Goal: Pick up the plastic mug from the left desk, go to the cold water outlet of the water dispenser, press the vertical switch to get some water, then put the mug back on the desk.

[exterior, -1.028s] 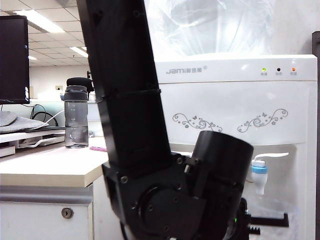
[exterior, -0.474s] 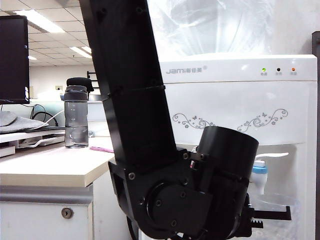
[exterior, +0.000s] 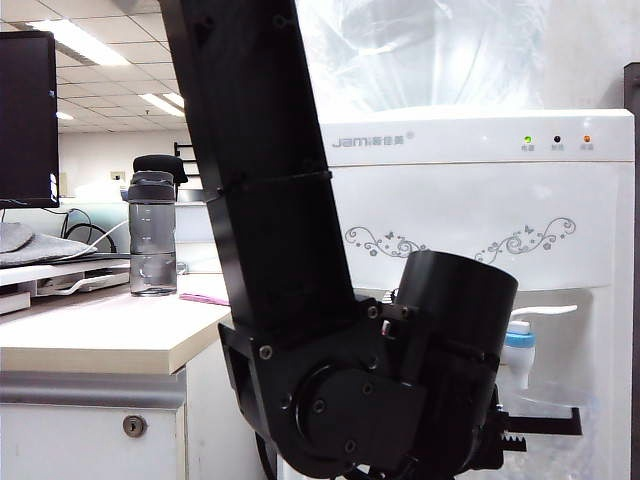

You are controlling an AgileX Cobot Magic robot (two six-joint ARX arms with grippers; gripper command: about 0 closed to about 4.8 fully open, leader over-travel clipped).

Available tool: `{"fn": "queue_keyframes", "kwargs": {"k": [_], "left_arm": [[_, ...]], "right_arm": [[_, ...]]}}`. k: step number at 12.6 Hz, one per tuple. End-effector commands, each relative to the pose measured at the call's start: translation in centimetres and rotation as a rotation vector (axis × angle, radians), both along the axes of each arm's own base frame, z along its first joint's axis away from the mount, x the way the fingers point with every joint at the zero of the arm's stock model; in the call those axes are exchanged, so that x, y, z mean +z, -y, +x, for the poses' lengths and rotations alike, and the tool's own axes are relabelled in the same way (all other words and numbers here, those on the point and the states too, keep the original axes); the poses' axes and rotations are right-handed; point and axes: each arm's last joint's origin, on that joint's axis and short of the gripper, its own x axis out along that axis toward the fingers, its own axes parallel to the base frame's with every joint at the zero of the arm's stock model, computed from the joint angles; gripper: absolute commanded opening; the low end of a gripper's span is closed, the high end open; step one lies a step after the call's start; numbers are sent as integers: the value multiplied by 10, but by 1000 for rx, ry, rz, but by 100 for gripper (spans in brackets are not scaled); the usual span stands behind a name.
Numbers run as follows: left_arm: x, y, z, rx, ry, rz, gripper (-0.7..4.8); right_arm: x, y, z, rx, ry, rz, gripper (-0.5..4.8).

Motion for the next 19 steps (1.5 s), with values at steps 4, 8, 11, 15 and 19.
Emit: {"fn": "queue_keyframes", "kwargs": {"k": [4, 8, 11, 15, 19], "left_arm": [[8, 1, 2, 54, 46, -56, -5], [9, 2, 2, 50, 49, -65, -5], [9, 2, 2, 50, 50, -66, -5], [10, 2, 2, 49, 51, -69, -5], [10, 3, 1, 46, 51, -68, -5]], "right_arm": [[-22, -7, 6, -21, -71, -5, -1], [-41, -13, 11, -34, -108, 5, -1], [-54, -18, 15, -57, -146, 75, -1], [-67, -25, 26, -49, -91, 171, -1], [-70, -26, 41, -6, -85, 235, -1]]}}
